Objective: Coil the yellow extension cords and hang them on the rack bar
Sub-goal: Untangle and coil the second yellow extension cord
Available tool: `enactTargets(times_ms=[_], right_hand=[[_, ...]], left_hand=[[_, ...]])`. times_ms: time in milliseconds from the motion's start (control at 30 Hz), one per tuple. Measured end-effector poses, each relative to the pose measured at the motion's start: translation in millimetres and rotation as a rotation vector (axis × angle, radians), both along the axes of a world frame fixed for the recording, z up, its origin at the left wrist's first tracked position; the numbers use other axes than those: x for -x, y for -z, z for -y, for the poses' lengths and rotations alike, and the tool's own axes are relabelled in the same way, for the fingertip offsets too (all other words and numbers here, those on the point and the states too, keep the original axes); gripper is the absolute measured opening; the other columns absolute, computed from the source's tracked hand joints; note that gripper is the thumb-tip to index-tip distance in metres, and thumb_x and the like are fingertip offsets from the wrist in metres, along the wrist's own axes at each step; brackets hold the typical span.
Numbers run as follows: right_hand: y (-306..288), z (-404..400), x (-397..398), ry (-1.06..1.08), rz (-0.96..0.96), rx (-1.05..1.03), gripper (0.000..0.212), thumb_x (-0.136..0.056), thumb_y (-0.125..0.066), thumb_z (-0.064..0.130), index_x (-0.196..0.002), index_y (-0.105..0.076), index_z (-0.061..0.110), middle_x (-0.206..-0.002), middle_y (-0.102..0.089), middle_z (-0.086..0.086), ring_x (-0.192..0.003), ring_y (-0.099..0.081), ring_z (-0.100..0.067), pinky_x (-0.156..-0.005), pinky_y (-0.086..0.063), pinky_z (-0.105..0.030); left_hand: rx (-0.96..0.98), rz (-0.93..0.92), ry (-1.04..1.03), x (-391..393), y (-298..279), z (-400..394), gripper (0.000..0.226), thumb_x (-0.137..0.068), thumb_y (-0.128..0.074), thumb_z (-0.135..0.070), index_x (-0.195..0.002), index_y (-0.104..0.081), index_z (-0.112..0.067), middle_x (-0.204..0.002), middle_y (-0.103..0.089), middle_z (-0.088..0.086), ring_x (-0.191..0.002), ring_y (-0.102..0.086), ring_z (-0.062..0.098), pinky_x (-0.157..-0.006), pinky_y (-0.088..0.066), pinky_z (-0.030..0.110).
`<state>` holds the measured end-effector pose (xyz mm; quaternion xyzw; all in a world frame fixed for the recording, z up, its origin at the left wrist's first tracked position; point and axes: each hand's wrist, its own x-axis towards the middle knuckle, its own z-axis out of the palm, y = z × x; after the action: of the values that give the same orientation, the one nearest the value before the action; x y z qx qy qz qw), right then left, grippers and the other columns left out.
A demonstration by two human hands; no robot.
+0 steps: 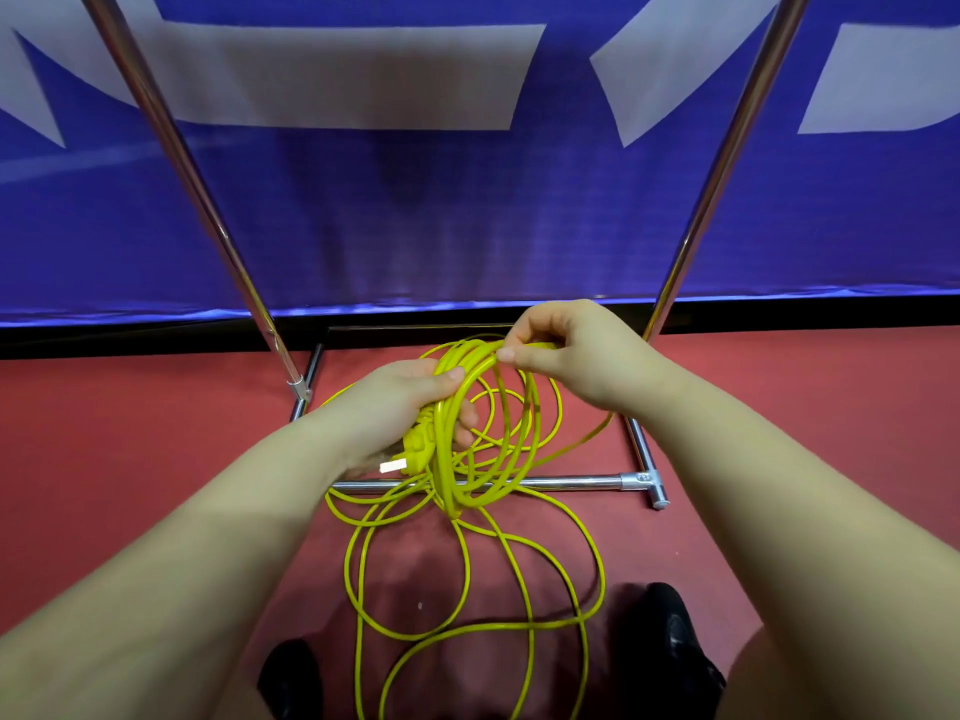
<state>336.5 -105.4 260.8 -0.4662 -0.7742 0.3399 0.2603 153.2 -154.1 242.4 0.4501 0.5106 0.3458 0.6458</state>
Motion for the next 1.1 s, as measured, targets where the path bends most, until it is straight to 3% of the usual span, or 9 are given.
enactTargets(times_ms=[233,367,500,600,700,767,867,967,1100], right_hand=[[5,2,3,-0.035,0.074,-0.026,0.015,-0.076,-0.075,0.030,-0.069,-0.062,0.028,-0.075,-0.067,-0.005,-0.072,-0.062,-0.026,-0.071,-0.051,-0.039],[2,2,1,-0.020,0.088,-0.031,0.013,-0.075,-0.076,0.031,-0.072,-0.065,0.024,-0.075,-0.068,-0.005,-0.073,-0.064,-0.027,-0.069,-0.053,-0.039],[1,8,3,-0.020,0.135,-0.057,0.015,-0.074,-0.077,0.032,-0.074,-0.066,0.022,-0.075,-0.068,-0.003,-0.074,-0.064,-0.020,-0.071,-0.051,-0.032],[-1,9,-2,0.034,0.107,-0.038,0.026,-0.068,-0.081,0.036,-0.071,-0.058,0.023,-0.068,-0.062,0.004,-0.062,-0.057,-0.011,-0.060,-0.044,-0.018],[2,8,-9,0.075,0.213,-0.009,0.041,-0.068,-0.075,0.052,-0.067,-0.055,0.016,-0.062,-0.058,0.002,-0.056,-0.050,-0.012,-0.057,-0.041,-0.022],[8,6,-14,0.085,0.275,0.082,0.051,-0.074,-0.064,0.059,-0.071,-0.061,0.008,-0.067,-0.067,-0.003,-0.064,-0.061,-0.019,-0.066,-0.048,-0.029],[21,0,-30,0.076,0.376,0.234,0.046,-0.085,-0.056,0.053,-0.072,-0.068,0.010,-0.079,-0.072,-0.007,-0.080,-0.066,-0.022,-0.079,-0.048,-0.032],[36,2,-44,0.021,0.543,0.342,0.030,-0.091,-0.055,0.040,-0.082,-0.069,0.014,-0.082,-0.068,-0.004,-0.081,-0.060,-0.022,-0.071,-0.046,-0.027],[43,7,-46,-0.001,0.626,0.362,0.016,-0.092,-0.055,0.027,-0.094,-0.062,0.013,-0.090,-0.069,-0.006,-0.082,-0.061,-0.019,-0.076,-0.046,-0.027]], left_hand=[[-0.014,-0.032,0.068,-2,8,1,0.019,-0.096,-0.043,-0.016,-0.085,-0.055,-0.007,-0.063,-0.065,0.003,-0.049,-0.061,0.013,-0.044,-0.050,0.024],[-0.029,-0.056,0.097,-3,9,0,0.018,-0.093,-0.047,-0.020,-0.085,-0.058,-0.009,-0.066,-0.065,0.003,-0.053,-0.061,0.015,-0.054,-0.050,0.029],[-0.035,-0.017,0.129,-6,9,2,0.010,-0.094,-0.046,-0.015,-0.089,-0.053,-0.009,-0.057,-0.055,-0.004,-0.049,-0.053,0.011,-0.056,-0.048,0.028],[-0.036,0.028,0.158,-10,7,4,0.009,-0.094,-0.044,-0.011,-0.090,-0.051,-0.008,-0.052,-0.048,-0.007,-0.045,-0.047,0.008,-0.054,-0.048,0.023],[-0.076,-0.011,0.174,-9,5,5,0.014,-0.095,-0.043,-0.011,-0.082,-0.050,-0.011,-0.052,-0.045,-0.007,-0.045,-0.045,0.008,-0.052,-0.047,0.022],[-0.146,-0.039,0.096,-5,2,2,0.021,-0.096,-0.042,-0.013,-0.076,-0.047,-0.013,-0.052,-0.045,-0.007,-0.046,-0.044,0.008,-0.052,-0.045,0.024],[-0.182,0.071,-0.176,9,-5,-6,0.021,-0.098,-0.039,-0.013,-0.079,-0.049,-0.012,-0.048,-0.044,-0.009,-0.042,-0.043,0.005,-0.050,-0.045,0.020],[-0.146,0.255,-0.367,25,-13,-11,0.022,-0.099,-0.037,-0.016,-0.081,-0.049,-0.012,-0.047,-0.043,-0.009,-0.040,-0.042,0.004,-0.048,-0.046,0.016],[-0.117,0.382,-0.493,30,-15,-14,0.024,-0.100,-0.038,-0.020,-0.080,-0.050,-0.013,-0.048,-0.044,-0.009,-0.039,-0.044,0.003,-0.049,-0.048,0.016]])
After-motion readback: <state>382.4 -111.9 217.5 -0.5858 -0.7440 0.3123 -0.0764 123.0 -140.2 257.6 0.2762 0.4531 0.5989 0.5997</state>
